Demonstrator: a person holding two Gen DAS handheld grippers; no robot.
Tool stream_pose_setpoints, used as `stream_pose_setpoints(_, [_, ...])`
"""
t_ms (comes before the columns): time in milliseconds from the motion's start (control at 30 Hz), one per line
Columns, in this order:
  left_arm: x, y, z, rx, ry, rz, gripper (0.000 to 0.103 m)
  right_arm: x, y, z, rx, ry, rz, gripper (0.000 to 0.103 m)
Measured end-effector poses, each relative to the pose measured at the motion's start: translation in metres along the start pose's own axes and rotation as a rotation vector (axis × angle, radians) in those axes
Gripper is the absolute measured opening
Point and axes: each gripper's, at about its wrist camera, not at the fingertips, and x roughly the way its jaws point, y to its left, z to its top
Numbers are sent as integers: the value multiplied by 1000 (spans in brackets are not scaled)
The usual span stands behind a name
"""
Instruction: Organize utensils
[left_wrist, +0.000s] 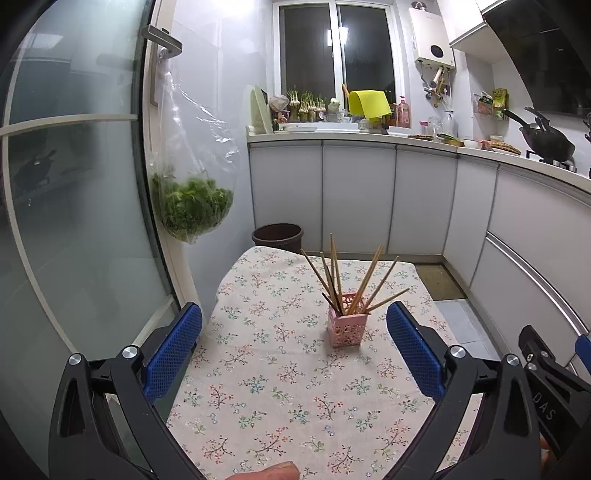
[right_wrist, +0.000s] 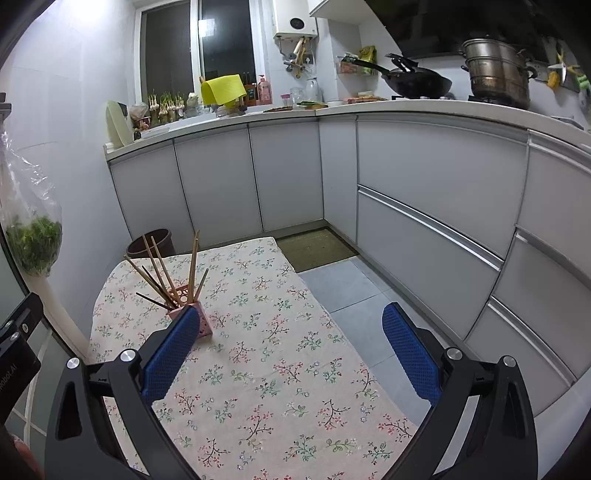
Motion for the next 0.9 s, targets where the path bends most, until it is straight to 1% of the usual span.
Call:
stream_pose_setpoints(300, [0, 1, 0, -19, 24, -25, 96, -1, 1, 0, -1, 3, 3, 96])
stream_pose_setpoints(433, [2, 2, 0, -28, 31, -23, 96, -1, 1, 0, -5, 3, 4, 96])
stream_pose_setpoints(567, [0, 0, -1, -19, 21, -18, 96, -1, 2, -1, -6, 6, 5, 96])
stream_pose_setpoints(733, [-5, -3, -2, 7, -28, -5, 94, -1, 1, -3, -2, 12, 5, 96])
stream_pose_setpoints(833, [-4, -4, -2, 13, -33, -7, 93, -2, 0, -3, -1, 9, 5, 96])
stream_pose_setpoints(900, [-4, -3, -1, 16, -41, 0, 96, -2, -1, -2, 1, 7, 6, 96])
